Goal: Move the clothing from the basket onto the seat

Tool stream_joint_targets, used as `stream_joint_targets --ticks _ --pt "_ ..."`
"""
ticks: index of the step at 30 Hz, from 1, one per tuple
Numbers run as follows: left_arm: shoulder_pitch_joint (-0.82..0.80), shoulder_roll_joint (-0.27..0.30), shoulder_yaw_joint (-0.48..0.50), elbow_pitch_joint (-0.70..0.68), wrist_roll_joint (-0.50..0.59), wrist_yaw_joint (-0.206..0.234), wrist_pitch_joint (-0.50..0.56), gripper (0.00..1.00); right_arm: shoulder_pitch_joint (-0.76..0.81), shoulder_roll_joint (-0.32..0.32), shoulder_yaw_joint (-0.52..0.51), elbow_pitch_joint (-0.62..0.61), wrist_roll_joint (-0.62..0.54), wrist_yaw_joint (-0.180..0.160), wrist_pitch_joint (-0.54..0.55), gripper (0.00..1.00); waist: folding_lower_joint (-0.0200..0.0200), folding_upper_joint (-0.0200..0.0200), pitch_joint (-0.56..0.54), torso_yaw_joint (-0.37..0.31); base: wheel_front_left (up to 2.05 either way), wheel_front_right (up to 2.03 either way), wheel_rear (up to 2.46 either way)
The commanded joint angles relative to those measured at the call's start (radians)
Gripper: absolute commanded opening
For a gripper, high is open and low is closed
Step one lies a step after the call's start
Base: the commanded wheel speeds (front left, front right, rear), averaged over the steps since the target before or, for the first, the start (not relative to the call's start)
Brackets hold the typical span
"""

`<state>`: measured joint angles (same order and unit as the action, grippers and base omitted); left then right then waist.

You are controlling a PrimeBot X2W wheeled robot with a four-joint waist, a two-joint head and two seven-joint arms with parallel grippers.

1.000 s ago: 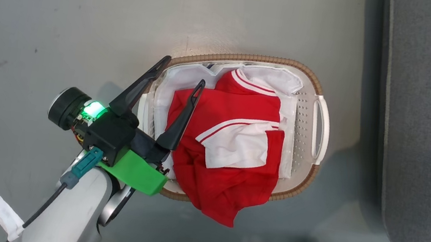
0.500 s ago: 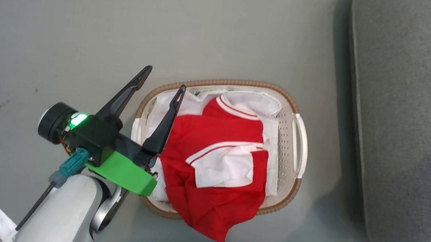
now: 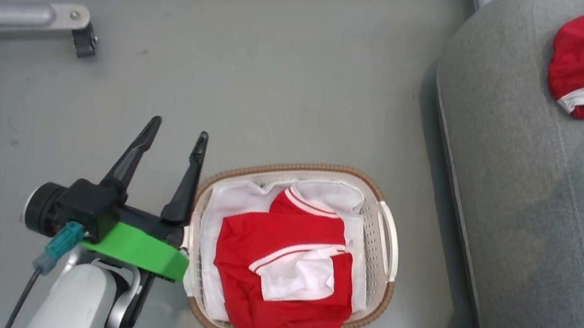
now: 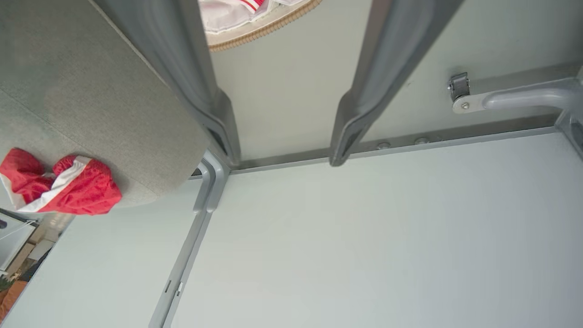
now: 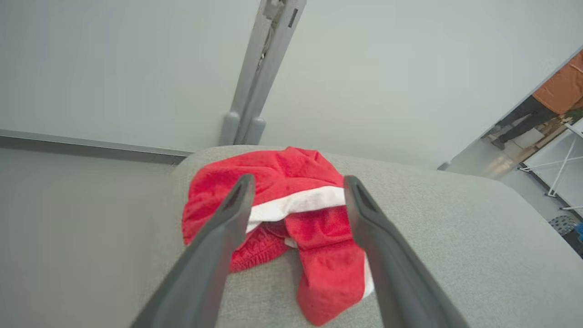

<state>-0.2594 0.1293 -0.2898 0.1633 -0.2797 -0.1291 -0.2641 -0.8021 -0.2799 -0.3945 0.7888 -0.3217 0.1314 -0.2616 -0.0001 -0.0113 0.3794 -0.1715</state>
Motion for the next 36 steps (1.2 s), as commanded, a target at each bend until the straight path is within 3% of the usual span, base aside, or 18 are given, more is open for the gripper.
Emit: stream_joint_targets --ticks 1,8,15,26,36 --pt "0.027 -0.007 0.023 -0.001 -0.003 -0.002 -0.001 1.0 0.03 0.021 0.017 -0.025 0.015 -0.001 -0.004 1.0 0.0001 0.0113 -0.098 0.031 0.0 0.0 0.0" --pt "0.1 -0.044 0.149 -0.002 0.01 -0.002 -0.001 1.0 0.123 0.145 0.116 -0.181 0.08 -0.001 -0.004 1.0 0.0001 0.0113 -0.197 0.089 0.0 0.0 0.0" --pt "0.179 -0.067 0.249 0.014 0.005 -0.002 -0.001 1.0 0.234 0.211 0.215 -0.237 0.16 -0.001 -0.004 1.0 0.0001 0.0113 -0.264 0.148 0.0 0.0 0.0" --pt "0.322 -0.078 0.299 0.068 0.013 -0.002 -0.001 1.0 0.527 0.227 0.362 -0.325 0.432 -0.001 -0.004 1.0 0.0001 0.0113 -0.35 0.208 0.0 0.0 0.0" --pt "0.341 -0.079 0.293 0.083 0.006 -0.002 -0.001 1.0 0.634 0.227 0.381 -0.37 0.451 -0.001 -0.004 1.0 0.0001 0.0113 -0.37 0.198 0.0 0.0 0.0"
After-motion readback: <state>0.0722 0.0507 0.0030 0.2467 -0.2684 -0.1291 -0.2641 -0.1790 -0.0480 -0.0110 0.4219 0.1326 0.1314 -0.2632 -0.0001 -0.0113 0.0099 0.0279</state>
